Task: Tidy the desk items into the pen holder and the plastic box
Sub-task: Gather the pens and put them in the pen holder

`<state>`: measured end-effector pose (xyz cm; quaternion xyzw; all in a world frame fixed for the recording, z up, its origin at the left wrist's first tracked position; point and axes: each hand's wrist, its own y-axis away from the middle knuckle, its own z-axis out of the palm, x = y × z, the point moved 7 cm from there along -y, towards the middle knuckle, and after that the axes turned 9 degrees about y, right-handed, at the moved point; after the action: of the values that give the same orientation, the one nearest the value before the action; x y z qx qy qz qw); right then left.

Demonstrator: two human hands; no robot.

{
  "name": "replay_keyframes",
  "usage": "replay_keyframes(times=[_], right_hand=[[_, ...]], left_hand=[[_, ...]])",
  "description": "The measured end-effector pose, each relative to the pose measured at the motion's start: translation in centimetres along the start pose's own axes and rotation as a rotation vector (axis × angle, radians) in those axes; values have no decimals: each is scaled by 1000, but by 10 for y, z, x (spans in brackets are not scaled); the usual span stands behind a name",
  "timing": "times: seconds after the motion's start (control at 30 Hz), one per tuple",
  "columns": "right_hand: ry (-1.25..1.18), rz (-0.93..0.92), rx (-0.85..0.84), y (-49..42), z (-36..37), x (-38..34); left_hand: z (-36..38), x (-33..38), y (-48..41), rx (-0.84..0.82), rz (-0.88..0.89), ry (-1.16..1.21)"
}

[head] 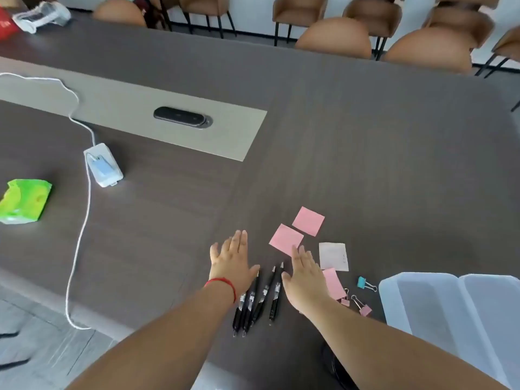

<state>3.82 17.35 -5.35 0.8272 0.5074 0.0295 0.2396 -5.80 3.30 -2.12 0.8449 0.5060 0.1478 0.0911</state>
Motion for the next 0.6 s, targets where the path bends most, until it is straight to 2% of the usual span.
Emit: replay_keyframes(times=[0.1, 0.27, 0.6], right_hand=[[21, 7, -99, -1, 23, -8], [84, 68, -182, 6, 48, -26], [-58, 169, -245, -2, 61, -44]], left_hand=[[25, -16, 4, -69, -157, 38], [65, -32, 9, -270, -285, 60], [83, -26, 0, -324, -299, 236]])
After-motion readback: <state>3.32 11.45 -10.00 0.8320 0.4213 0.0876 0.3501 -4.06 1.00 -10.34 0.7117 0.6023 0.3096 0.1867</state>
